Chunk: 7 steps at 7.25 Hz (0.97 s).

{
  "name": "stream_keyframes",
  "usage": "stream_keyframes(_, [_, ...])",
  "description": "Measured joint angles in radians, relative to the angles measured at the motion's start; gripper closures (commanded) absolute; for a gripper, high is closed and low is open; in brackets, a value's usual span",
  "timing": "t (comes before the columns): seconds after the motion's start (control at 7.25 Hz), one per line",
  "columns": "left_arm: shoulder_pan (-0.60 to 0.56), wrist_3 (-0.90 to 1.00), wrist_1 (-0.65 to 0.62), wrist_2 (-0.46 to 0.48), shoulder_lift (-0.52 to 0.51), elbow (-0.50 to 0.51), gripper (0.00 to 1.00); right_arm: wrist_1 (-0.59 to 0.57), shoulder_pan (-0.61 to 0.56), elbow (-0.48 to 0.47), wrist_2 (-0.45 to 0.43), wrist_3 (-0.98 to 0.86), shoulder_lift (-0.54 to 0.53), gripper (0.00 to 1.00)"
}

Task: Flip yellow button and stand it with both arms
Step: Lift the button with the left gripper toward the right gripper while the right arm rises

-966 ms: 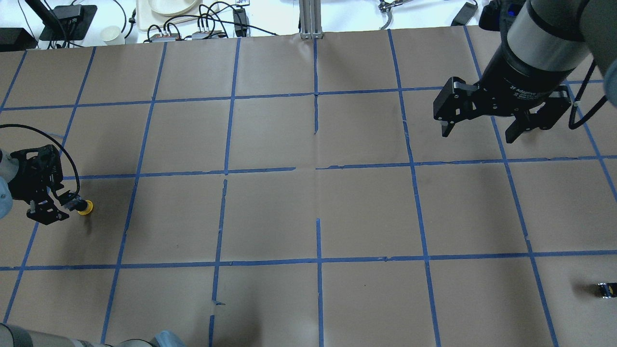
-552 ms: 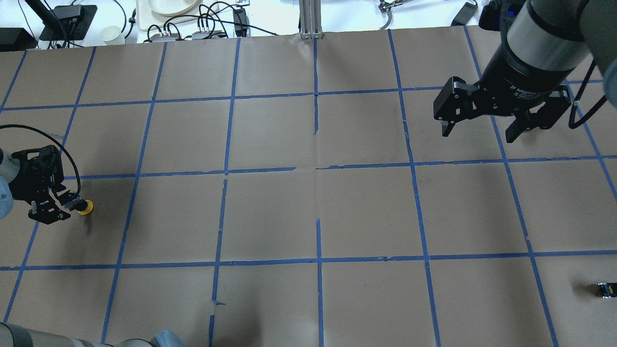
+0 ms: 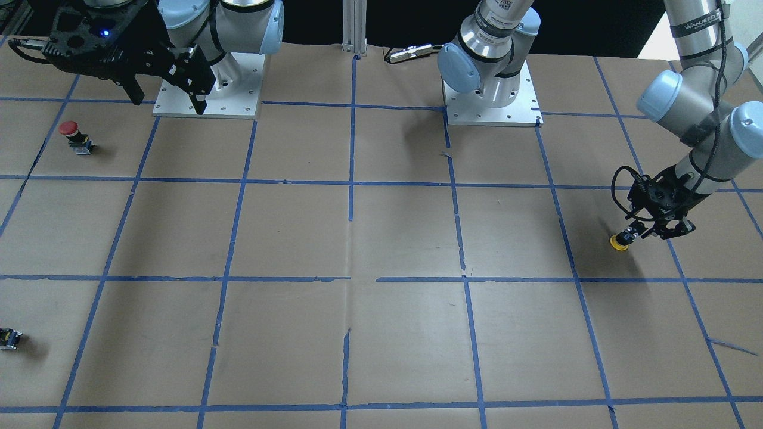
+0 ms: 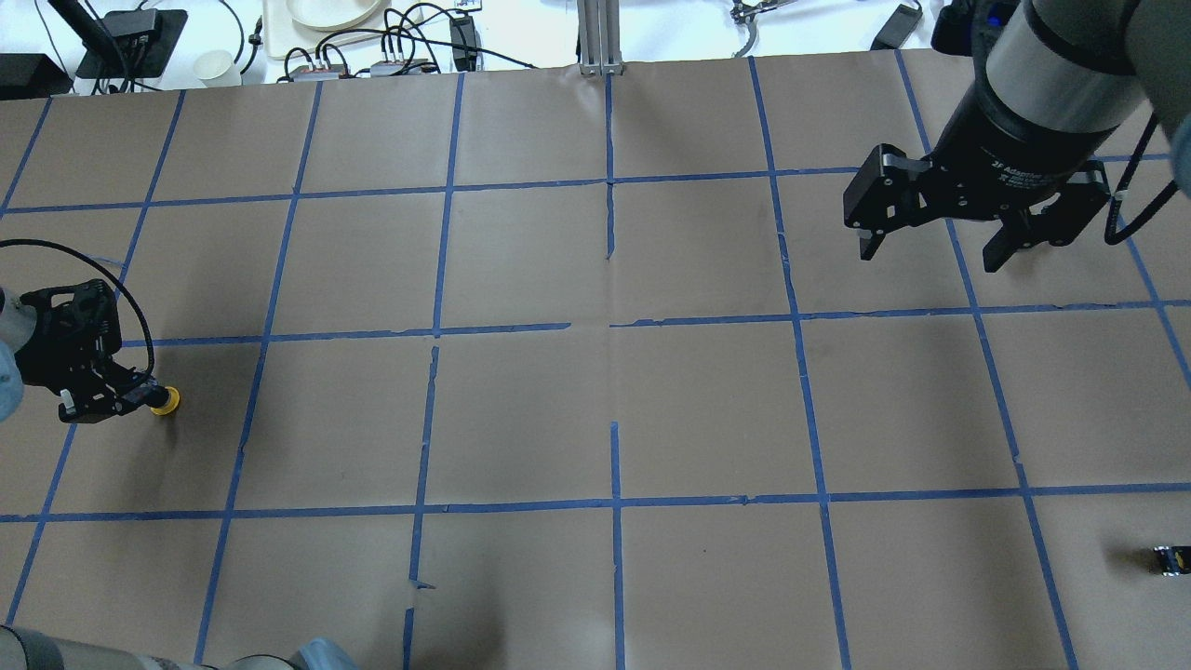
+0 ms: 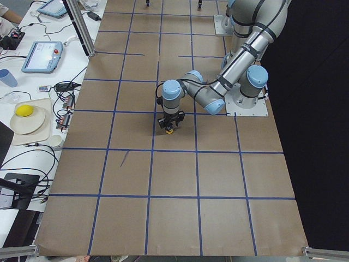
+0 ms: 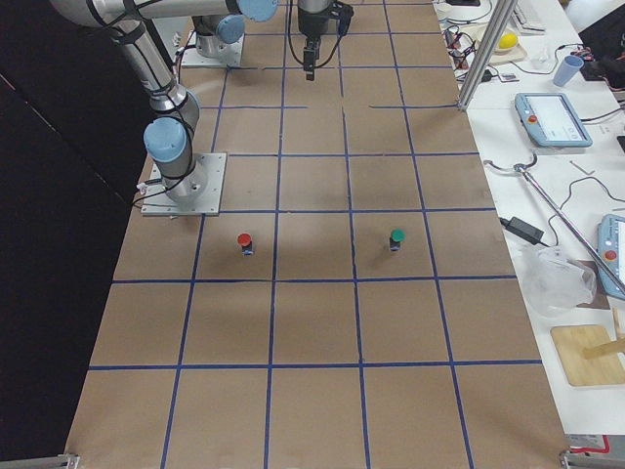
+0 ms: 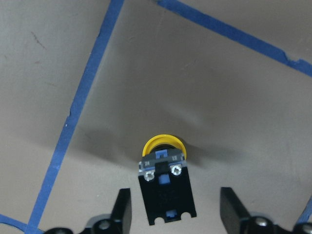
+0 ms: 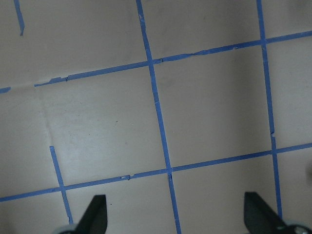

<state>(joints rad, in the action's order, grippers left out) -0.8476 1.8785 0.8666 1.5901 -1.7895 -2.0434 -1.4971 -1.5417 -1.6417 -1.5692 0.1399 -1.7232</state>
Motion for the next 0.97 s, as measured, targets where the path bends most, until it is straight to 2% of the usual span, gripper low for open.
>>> stream_keyframes(0.28, [-0.004, 0.0, 0.003, -0.016, 0.01, 0.002, 0.91, -0.016, 0.004, 0.0, 0.0, 0.005, 0.001, 0.0])
stream_keyframes(0.41, [-0.004, -0.001, 0.021, -0.046, 0.017, 0.008, 0.91, -0.018, 0.004, 0.001, -0.001, 0.008, 0.0, 0.0])
stream_keyframes(0.55, [-0.002, -0.006, 0.094, -0.094, 0.03, 0.034, 0.91, -0.018, 0.004, 0.005, -0.002, 0.009, 0.0, 0.0])
stream_keyframes(0.97, [-0.005, -0.02, 0.633, -0.338, 0.098, 0.227, 0.91, -0.012, 0.0, 0.012, 0.003, 0.014, -0.001, 0.0])
